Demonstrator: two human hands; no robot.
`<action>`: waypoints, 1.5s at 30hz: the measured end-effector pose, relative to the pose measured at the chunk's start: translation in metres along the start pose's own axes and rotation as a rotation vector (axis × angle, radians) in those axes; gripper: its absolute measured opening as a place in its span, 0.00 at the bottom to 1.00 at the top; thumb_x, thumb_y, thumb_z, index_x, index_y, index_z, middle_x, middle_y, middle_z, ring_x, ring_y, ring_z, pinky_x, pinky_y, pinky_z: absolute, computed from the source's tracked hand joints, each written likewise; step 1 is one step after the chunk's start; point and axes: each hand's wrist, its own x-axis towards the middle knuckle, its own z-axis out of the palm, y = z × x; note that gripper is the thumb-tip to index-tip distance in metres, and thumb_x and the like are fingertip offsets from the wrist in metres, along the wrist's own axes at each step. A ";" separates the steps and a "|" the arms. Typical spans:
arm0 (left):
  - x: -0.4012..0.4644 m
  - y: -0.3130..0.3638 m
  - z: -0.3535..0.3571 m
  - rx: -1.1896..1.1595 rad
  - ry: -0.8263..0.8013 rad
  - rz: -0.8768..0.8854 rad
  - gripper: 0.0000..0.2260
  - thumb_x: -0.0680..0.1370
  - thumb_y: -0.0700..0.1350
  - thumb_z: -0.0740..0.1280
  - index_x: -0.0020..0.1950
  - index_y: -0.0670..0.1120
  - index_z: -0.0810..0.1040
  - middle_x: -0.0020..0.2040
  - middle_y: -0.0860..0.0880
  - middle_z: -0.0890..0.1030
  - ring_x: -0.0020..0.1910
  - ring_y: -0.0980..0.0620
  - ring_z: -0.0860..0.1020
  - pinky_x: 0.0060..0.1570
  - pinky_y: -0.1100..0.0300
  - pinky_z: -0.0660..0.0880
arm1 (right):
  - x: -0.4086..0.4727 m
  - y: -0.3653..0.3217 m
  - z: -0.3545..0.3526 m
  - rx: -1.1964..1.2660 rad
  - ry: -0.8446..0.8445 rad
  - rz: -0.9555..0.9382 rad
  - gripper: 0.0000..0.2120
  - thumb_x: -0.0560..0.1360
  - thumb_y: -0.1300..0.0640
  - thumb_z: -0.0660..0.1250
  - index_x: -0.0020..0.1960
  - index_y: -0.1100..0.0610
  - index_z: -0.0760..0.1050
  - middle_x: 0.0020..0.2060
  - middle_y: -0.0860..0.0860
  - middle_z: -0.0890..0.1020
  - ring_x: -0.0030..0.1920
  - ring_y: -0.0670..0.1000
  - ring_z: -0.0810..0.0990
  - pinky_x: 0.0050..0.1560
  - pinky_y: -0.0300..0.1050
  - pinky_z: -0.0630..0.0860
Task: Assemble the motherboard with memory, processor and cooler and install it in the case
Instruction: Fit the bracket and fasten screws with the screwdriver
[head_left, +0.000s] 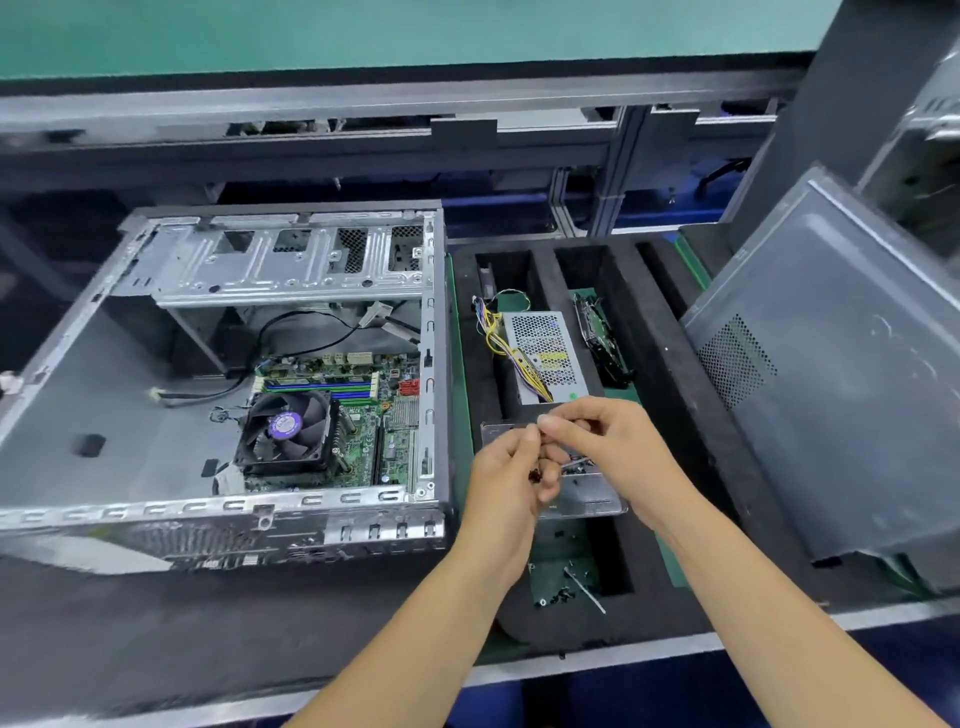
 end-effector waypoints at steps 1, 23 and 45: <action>-0.005 0.004 0.000 -0.042 -0.008 -0.001 0.13 0.83 0.43 0.59 0.43 0.40 0.78 0.32 0.48 0.74 0.26 0.56 0.67 0.26 0.67 0.64 | -0.004 -0.006 0.003 -0.013 0.008 -0.018 0.04 0.71 0.52 0.73 0.41 0.51 0.84 0.34 0.66 0.76 0.35 0.55 0.73 0.41 0.55 0.72; -0.083 0.138 -0.065 -0.445 -0.063 0.118 0.09 0.79 0.41 0.62 0.48 0.35 0.75 0.32 0.46 0.76 0.24 0.58 0.70 0.22 0.69 0.67 | 0.003 -0.148 0.085 0.151 -0.252 -0.106 0.26 0.80 0.50 0.48 0.45 0.53 0.86 0.25 0.47 0.71 0.30 0.47 0.67 0.39 0.43 0.65; -0.211 0.188 -0.400 -0.165 0.131 0.264 0.14 0.83 0.39 0.56 0.61 0.30 0.72 0.37 0.47 0.75 0.28 0.59 0.69 0.25 0.69 0.66 | -0.065 -0.177 0.443 0.180 -0.511 -0.039 0.21 0.82 0.51 0.55 0.43 0.53 0.85 0.27 0.52 0.77 0.28 0.48 0.72 0.30 0.39 0.70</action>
